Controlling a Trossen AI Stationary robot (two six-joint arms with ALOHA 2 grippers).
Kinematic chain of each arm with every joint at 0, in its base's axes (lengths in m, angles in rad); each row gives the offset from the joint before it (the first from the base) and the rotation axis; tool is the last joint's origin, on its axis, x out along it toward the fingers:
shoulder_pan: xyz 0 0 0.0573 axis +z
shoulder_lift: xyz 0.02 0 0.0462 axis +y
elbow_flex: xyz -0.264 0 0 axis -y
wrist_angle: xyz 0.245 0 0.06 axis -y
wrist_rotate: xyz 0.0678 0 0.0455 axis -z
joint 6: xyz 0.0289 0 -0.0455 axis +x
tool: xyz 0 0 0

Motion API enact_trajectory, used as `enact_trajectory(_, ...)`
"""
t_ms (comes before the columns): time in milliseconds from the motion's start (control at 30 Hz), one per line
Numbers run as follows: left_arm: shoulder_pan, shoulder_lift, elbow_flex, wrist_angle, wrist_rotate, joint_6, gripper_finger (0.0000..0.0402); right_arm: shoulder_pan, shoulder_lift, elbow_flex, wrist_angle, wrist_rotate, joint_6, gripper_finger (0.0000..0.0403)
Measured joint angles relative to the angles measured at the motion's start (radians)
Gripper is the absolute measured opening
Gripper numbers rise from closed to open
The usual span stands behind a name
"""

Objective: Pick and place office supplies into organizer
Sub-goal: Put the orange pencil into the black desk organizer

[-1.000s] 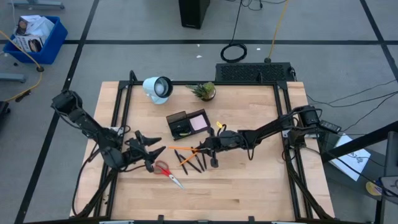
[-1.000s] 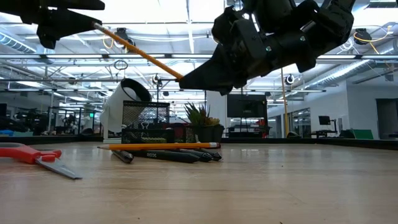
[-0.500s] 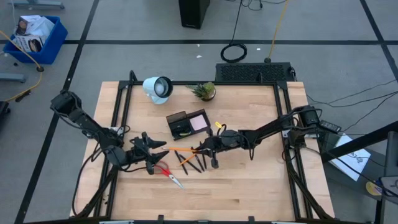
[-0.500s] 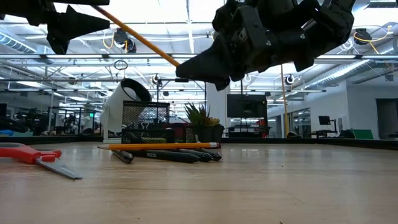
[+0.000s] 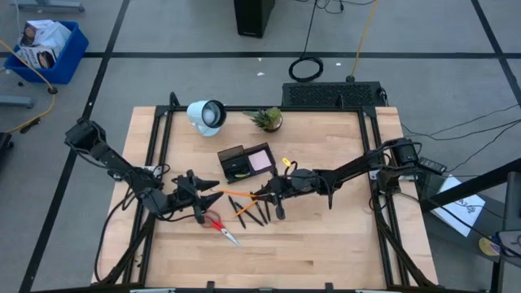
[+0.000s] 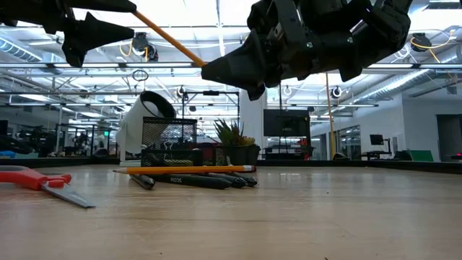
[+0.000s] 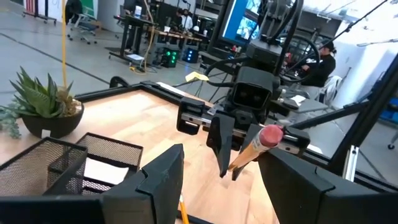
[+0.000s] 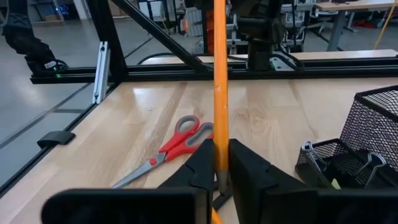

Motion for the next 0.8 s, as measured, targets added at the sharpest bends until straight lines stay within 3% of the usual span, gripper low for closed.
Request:
enact_trajectory(300,0.015,0.000,0.000,0.015,0.008,-0.005,0.0202,-0.002,0.000,0.000,-0.004,0.000,0.023,0.0030)
enact_trajectory(800,0.058,0.000,0.000,0.014,0.084,-0.015,0.0054,-0.003,0.000,0.000,-0.010,0.002,0.023,0.0033)
